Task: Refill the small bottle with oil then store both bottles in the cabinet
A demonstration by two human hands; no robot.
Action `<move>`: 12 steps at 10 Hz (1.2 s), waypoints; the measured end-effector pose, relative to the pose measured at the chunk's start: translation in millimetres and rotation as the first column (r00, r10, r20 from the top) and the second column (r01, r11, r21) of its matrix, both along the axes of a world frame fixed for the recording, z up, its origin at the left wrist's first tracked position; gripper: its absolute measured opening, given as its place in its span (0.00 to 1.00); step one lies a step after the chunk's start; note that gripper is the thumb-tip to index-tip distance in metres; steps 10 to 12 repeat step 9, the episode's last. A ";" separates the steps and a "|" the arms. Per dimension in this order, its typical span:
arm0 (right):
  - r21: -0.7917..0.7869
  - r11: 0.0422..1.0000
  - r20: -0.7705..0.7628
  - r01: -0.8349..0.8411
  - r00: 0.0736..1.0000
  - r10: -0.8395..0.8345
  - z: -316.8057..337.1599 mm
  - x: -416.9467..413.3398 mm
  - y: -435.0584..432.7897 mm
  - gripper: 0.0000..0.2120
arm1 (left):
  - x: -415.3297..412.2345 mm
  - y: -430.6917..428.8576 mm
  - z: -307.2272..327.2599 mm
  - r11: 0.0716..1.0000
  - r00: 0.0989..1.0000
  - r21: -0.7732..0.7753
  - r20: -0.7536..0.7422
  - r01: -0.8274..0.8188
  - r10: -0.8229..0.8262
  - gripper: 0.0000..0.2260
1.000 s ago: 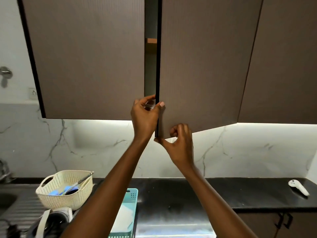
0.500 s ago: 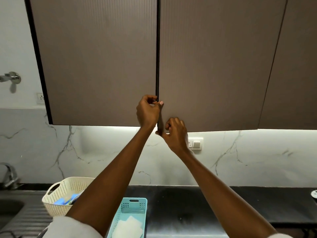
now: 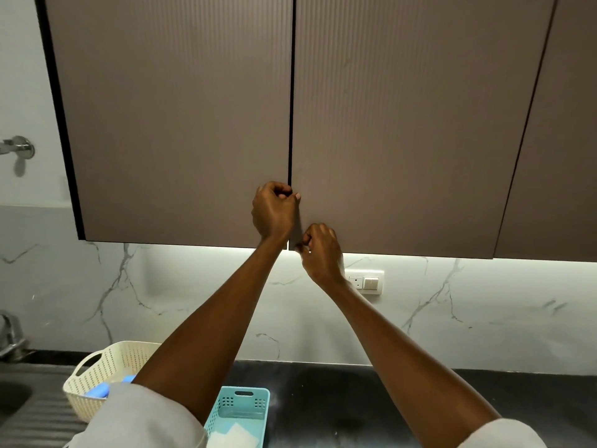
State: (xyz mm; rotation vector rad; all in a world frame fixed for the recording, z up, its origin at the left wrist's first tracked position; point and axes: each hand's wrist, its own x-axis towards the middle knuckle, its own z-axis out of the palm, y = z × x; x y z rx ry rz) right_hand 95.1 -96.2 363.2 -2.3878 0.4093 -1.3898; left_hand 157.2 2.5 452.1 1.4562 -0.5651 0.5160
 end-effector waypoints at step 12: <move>-0.094 0.994 -0.066 -0.064 0.996 0.058 -35.9 -53.7 -1.7 0.09 | -36.8 16.2 -134.2 0.954 0.981 0.296 0.162 0.053 -0.105 0.12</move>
